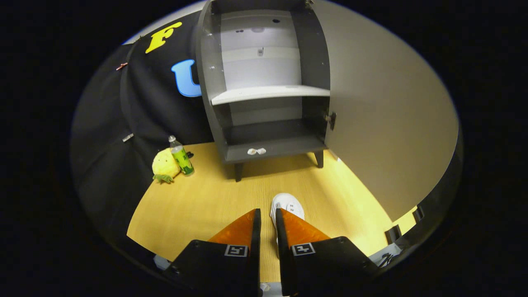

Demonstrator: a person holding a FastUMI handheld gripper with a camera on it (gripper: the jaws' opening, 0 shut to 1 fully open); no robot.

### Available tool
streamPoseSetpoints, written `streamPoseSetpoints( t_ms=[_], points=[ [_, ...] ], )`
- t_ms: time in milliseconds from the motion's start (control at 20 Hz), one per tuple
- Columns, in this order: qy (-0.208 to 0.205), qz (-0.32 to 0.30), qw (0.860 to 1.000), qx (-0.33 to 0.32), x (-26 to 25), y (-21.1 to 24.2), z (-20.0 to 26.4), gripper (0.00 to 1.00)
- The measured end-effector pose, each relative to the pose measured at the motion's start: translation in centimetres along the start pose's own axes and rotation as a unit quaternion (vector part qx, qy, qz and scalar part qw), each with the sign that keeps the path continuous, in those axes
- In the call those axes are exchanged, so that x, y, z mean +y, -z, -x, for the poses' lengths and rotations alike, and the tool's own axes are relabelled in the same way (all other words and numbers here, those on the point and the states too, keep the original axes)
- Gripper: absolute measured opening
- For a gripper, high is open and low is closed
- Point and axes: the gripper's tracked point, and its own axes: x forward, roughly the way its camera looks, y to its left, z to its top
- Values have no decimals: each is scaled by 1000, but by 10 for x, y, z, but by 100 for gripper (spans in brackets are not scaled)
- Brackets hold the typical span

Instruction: Open the shoe cabinet door, grab the shoes and put them into the shoe cabinet, then close the shoe cabinet door.

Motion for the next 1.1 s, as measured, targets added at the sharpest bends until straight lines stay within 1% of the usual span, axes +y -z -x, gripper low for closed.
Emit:
streamPoseSetpoints(
  t_ms=[200,400,650,1100],
  points=[
    [15,-5,998,53,-12,59,-26,24],
    [14,-18,996,85,-20,96,-50,24],
    [14,-14,995,97,-26,118,-71,24],
    [14,-25,995,100,-29,133,-104,24]
  ],
)
